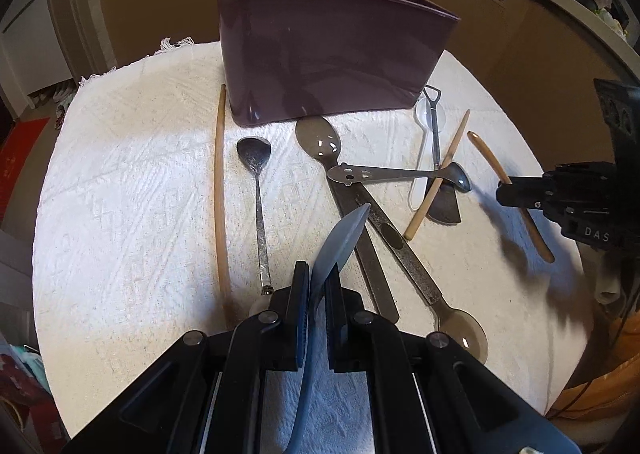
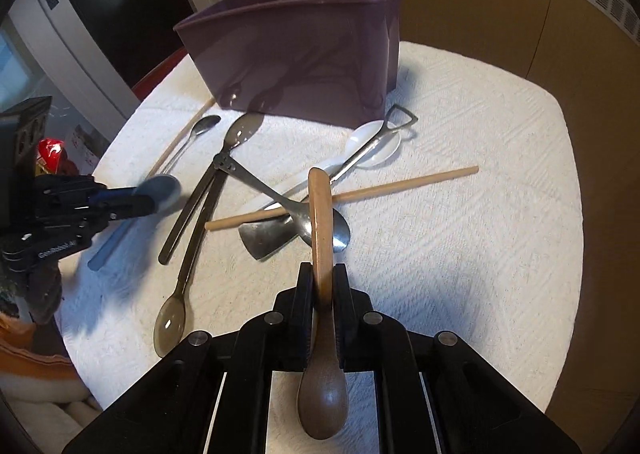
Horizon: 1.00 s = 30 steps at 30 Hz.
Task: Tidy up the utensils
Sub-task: 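Grasp the wooden spoon with the right tool while the left tool holds the blue spoon, then lift the wooden spoon with the right tool while the left tool lifts the blue spoon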
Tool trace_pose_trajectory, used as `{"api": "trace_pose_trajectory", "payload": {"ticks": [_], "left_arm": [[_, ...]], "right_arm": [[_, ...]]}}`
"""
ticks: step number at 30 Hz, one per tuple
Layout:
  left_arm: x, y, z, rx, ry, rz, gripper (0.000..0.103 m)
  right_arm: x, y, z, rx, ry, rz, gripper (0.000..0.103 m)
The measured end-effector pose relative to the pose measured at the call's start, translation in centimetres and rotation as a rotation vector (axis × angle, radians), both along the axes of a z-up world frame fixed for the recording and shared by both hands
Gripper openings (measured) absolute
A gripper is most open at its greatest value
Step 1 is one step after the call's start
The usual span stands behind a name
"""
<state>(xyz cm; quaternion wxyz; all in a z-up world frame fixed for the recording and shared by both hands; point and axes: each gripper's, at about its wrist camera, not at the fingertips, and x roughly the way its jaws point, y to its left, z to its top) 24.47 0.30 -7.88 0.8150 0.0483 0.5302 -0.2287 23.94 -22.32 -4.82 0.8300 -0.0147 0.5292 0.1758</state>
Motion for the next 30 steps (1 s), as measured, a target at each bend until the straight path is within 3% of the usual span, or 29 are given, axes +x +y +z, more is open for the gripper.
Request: {"api": "trace_pose_trajectory", "payload": {"ticks": [3, 7, 15, 20, 30], "left_arm": [[0.5, -0.7, -0.4, 0.033, -0.017, 0.01, 0.007], [0.1, -1.0, 0.5, 0.065, -0.113, 0.052, 0.004], [-2.5, -0.1, 4.7, 0.015, -0.239, 0.084, 0.003], [-4.3, 1.3, 6.9, -0.042, -0.266, 0.098, 0.002], [-7.6, 1.6, 13.5, -0.098, -0.436, 0.078, 0.002]], "right_arm": [[-0.3, 0.1, 0.0, -0.008, -0.022, -0.015, 0.009], [-0.8, 0.6, 0.4, -0.036, -0.063, -0.037, 0.009], [-2.7, 2.2, 3.9, -0.011, -0.191, -0.042, 0.009], [-3.8, 2.4, 5.0, -0.011, -0.195, -0.069, 0.009], [-6.2, 2.3, 9.4, -0.018, -0.304, -0.074, 0.009]]}}
